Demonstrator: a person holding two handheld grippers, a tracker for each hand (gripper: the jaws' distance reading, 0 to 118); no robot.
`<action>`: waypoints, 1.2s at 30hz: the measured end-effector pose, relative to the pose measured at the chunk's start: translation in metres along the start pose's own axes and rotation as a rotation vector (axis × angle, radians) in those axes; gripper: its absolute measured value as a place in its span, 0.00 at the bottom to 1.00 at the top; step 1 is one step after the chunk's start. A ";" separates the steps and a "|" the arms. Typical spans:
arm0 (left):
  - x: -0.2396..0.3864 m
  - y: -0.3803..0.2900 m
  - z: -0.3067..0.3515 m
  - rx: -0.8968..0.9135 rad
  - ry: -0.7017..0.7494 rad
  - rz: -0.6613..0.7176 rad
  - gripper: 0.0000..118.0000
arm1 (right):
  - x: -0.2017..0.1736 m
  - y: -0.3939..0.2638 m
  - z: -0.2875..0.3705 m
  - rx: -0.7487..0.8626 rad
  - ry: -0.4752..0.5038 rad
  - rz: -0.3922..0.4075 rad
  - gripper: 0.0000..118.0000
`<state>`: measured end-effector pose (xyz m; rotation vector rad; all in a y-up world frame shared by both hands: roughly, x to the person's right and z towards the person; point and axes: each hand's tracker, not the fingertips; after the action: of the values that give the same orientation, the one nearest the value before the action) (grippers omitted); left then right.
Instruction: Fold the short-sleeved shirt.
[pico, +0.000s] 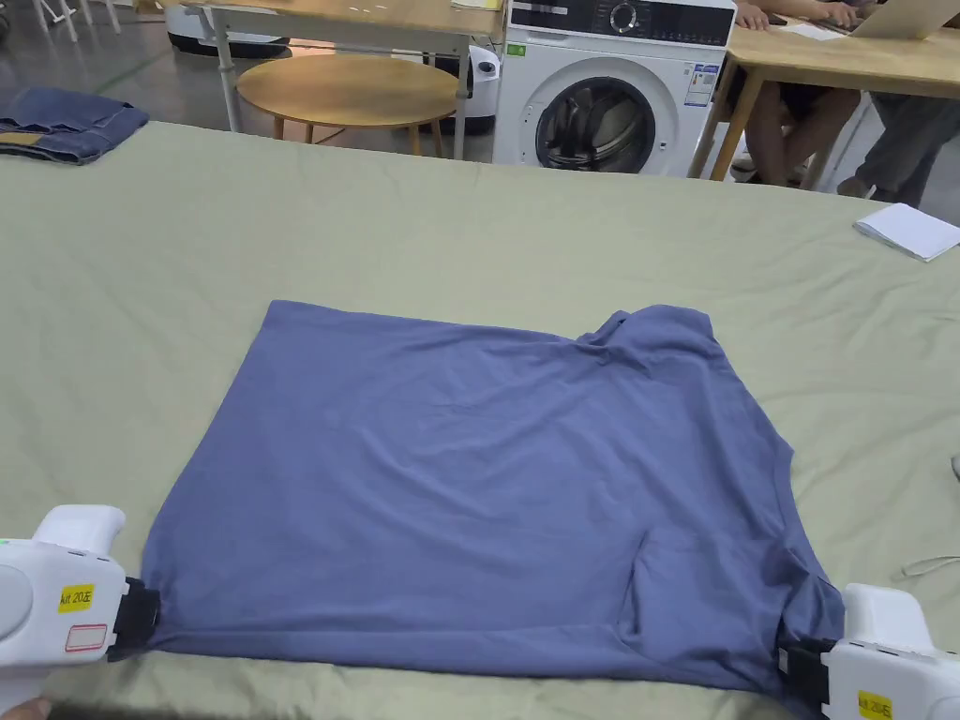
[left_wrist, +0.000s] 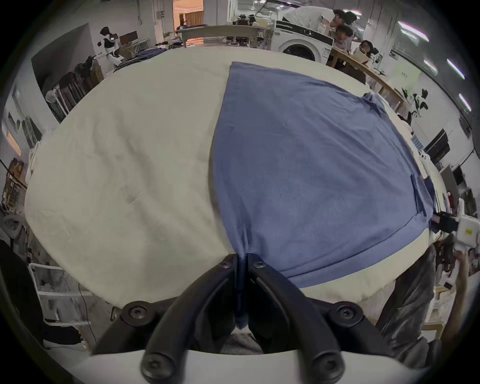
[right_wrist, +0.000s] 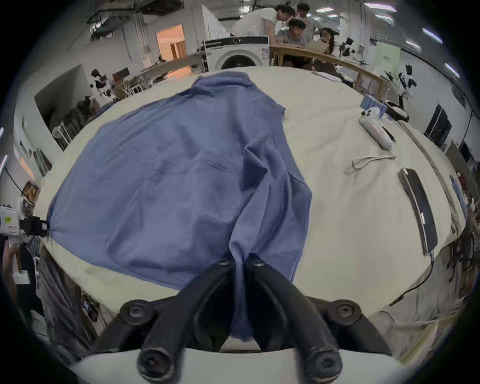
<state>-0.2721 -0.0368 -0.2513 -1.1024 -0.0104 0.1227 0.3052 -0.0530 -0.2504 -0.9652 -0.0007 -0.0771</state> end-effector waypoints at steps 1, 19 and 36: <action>0.000 0.002 0.005 0.019 -0.008 0.012 0.01 | -0.002 0.003 0.006 0.021 0.001 0.018 0.04; -0.006 0.166 -0.005 0.216 -0.077 0.042 0.01 | -0.011 0.163 0.007 0.171 0.037 -0.054 0.04; -0.009 0.228 -0.100 0.072 -0.067 0.083 0.21 | -0.019 0.232 -0.104 0.015 -0.035 0.019 0.40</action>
<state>-0.2951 -0.0256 -0.4989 -1.0267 -0.0201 0.2327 0.2977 -0.0053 -0.5008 -0.9516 -0.0249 -0.0428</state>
